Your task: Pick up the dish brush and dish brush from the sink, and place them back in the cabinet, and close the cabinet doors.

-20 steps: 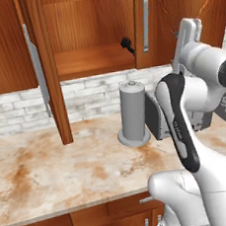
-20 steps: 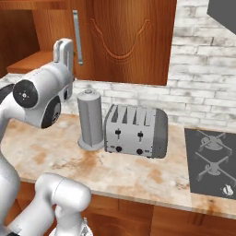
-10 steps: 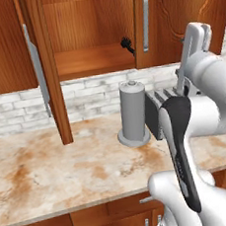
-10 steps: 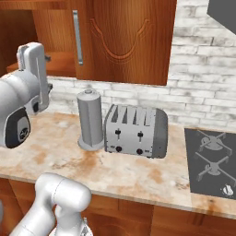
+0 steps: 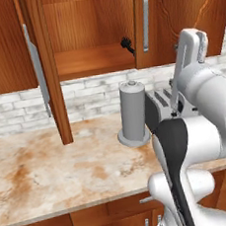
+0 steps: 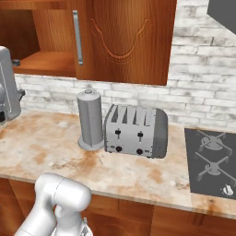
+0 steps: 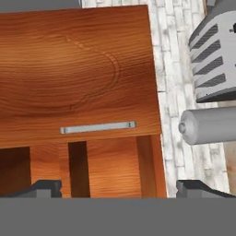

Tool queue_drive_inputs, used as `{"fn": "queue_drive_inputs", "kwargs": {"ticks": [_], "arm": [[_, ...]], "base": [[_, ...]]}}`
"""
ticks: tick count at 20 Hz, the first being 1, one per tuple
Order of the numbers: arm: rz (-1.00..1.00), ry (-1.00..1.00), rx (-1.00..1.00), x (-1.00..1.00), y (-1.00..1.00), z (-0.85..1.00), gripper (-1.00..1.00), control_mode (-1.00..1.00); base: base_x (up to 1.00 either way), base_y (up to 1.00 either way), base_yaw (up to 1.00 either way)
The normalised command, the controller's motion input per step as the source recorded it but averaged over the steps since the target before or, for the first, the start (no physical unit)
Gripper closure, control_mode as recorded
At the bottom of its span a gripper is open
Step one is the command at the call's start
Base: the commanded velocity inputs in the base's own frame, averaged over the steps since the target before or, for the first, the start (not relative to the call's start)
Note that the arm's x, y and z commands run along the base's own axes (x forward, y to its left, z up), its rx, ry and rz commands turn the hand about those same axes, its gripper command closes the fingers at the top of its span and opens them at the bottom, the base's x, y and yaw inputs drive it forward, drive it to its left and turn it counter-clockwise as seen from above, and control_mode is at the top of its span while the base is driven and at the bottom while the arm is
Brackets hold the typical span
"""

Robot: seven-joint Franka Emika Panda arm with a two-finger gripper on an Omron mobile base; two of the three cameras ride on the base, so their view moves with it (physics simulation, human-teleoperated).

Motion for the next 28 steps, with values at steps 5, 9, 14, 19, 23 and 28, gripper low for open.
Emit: {"fn": "queue_drive_inputs", "kwargs": {"ticks": [5,9,14,19,23,28], "arm": [[0.0,0.0,0.0,-0.41,0.48,0.0,-1.0,-1.0],[0.0,0.0,0.0,-0.37,0.57,0.0,-1.0,-1.0],[0.01,0.0,0.0,-0.24,0.58,0.0,-1.0,-1.0],[0.0,0.01,0.0,-0.28,0.56,0.0,-1.0,-1.0],[0.01,0.01,0.0,-0.25,0.56,0.0,-1.0,-1.0],[0.01,0.02,0.0,-0.08,0.56,0.0,-1.0,-1.0]], "base": [[0.0,0.0,0.0],[0.0,0.0,0.0],[0.0,0.0,0.0],[0.0,0.0,0.0],[0.0,0.0,0.0],[0.0,0.0,0.0]]}}
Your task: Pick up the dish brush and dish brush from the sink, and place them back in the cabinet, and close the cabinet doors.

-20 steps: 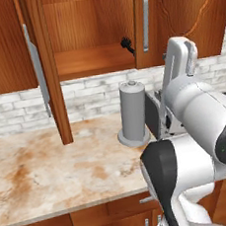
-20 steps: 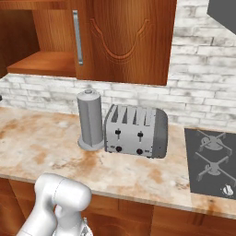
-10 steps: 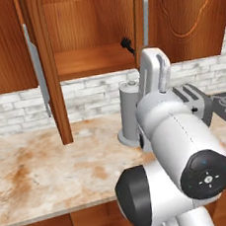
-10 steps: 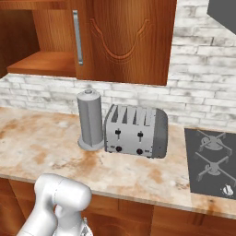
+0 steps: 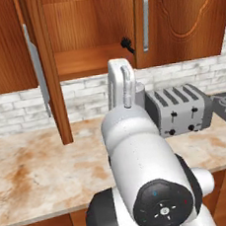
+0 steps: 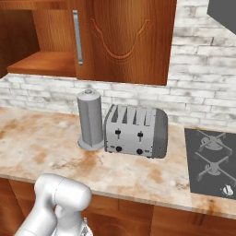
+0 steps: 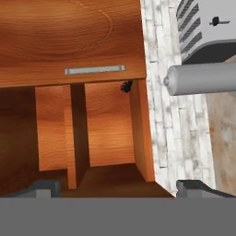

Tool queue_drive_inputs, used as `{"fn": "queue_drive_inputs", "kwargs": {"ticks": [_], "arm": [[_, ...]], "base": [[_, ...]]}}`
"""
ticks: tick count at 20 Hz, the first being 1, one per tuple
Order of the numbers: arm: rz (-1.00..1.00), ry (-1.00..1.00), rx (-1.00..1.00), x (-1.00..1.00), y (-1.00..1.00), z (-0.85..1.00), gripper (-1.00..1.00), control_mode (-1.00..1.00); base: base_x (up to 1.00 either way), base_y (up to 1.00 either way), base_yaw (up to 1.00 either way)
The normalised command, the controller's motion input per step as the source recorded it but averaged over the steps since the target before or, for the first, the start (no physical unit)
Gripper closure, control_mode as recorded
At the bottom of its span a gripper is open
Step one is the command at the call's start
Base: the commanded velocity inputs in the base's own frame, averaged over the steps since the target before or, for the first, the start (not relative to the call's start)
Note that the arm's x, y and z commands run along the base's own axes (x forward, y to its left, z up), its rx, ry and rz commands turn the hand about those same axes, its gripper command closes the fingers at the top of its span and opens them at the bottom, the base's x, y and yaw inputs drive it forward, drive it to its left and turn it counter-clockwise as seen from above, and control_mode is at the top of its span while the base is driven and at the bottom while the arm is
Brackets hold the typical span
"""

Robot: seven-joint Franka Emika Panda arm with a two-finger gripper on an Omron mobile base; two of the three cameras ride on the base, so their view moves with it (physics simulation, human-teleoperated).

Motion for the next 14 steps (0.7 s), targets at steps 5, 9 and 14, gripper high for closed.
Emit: {"fn": "queue_drive_inputs", "kwargs": {"ticks": [5,9,14], "arm": [[0.01,0.01,-0.01,-0.06,0.57,0.0,-1.0,-1.0],[0.01,0.01,-0.02,-0.01,0.58,-0.06,-1.0,-1.0],[0.0,0.01,-0.01,0.0,0.54,-0.04,-1.0,-1.0]], "base": [[0.0,0.0,0.0],[0.0,0.0,0.0],[0.0,0.0,0.0]]}}
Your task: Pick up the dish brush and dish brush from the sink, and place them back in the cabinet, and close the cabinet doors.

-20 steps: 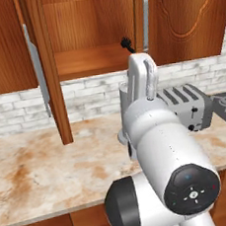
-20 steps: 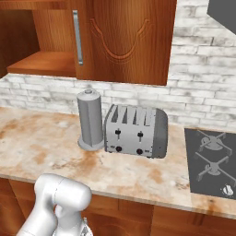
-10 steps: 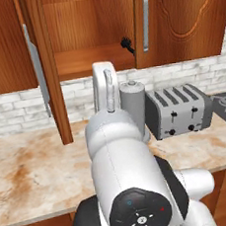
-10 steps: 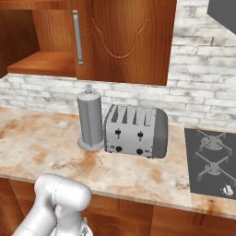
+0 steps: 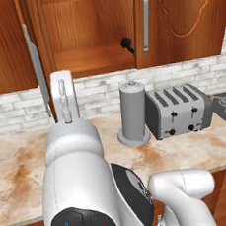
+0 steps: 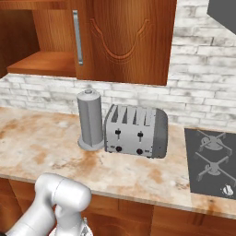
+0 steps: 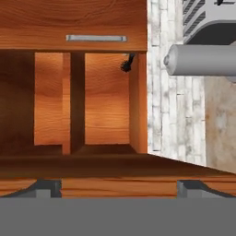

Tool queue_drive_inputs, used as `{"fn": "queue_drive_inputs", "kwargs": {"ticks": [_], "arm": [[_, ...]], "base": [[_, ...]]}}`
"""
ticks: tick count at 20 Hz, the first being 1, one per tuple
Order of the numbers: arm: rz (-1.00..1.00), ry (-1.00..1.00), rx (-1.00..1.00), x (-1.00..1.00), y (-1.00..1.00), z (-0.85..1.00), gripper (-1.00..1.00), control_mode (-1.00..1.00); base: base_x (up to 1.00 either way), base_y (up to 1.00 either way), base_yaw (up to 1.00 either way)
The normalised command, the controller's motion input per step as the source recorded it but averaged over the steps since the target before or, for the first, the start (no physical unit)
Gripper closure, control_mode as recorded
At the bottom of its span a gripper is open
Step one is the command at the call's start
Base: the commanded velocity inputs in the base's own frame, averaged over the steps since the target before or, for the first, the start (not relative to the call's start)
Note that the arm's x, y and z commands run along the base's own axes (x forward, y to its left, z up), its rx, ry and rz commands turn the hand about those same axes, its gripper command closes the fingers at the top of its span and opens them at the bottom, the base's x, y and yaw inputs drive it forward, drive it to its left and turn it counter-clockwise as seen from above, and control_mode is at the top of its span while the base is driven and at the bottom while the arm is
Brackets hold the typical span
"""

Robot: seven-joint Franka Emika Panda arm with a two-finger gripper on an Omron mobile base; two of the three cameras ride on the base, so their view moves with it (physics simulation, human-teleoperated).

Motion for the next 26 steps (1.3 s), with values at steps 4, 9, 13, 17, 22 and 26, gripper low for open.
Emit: {"fn": "queue_drive_inputs", "kwargs": {"ticks": [4,9,13,17,22,26], "arm": [[0.0,0.01,-0.01,0.01,0.49,-0.08,-1.0,-1.0],[0.0,0.02,-0.02,0.17,0.54,-0.21,-1.0,-1.0],[0.0,0.0,0.0,0.26,0.37,-0.23,-1.0,-1.0],[0.0,0.0,0.0,0.36,0.37,-0.18,-1.0,-1.0],[0.0,-0.08,0.0,0.34,0.38,-0.15,-1.0,-1.0],[0.0,-0.12,0.0,0.2,0.39,-0.19,-1.0,-1.0]], "base": [[0.0,0.0,0.0],[0.0,0.0,0.0],[0.0,0.0,0.0],[0.0,0.0,0.0],[0.0,0.0,0.0],[0.0,0.0,0.0]]}}
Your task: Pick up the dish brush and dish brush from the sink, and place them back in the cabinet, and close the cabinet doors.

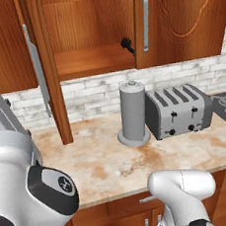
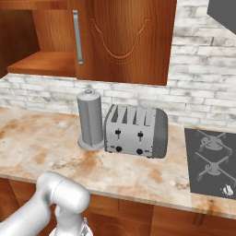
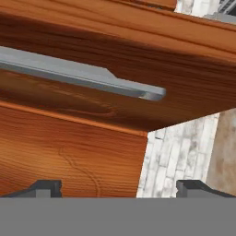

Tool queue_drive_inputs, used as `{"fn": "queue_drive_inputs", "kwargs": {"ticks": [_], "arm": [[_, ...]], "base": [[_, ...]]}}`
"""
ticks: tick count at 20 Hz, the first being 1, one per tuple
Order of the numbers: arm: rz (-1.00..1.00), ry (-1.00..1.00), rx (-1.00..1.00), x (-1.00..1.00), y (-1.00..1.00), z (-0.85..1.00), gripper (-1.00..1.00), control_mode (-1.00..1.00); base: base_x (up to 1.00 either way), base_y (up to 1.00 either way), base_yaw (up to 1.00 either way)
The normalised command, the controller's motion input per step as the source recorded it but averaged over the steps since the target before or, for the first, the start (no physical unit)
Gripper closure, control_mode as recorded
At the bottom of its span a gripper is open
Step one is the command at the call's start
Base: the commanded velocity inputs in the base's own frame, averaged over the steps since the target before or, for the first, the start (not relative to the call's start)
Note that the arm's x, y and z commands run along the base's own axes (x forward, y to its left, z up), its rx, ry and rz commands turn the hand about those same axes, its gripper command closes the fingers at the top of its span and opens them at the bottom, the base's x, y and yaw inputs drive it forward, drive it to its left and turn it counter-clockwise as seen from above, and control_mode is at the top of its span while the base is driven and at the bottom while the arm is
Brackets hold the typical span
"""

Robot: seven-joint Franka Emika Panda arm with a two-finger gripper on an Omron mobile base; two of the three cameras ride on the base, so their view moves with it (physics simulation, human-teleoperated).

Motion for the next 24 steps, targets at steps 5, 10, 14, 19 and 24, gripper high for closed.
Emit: {"fn": "queue_drive_inputs", "kwargs": {"ticks": [5,10,14,19,24], "arm": [[-0.01,-0.03,0.06,0.18,0.24,-0.18,-1.0,-1.0],[-0.02,-0.05,0.03,0.31,0.1,-0.06,-1.0,-1.0],[-0.03,0.0,0.02,0.2,0.08,-0.02,-1.0,-1.0],[-0.02,0.0,0.0,0.27,0.13,-0.03,-1.0,-1.0],[-0.01,0.0,0.0,0.28,0.19,-0.09,-1.0,-1.0]], "base": [[0.0,0.0,0.0],[0.0,0.0,0.0],[0.0,0.0,0.0],[0.0,0.0,0.0],[0.0,0.0,0.0]]}}
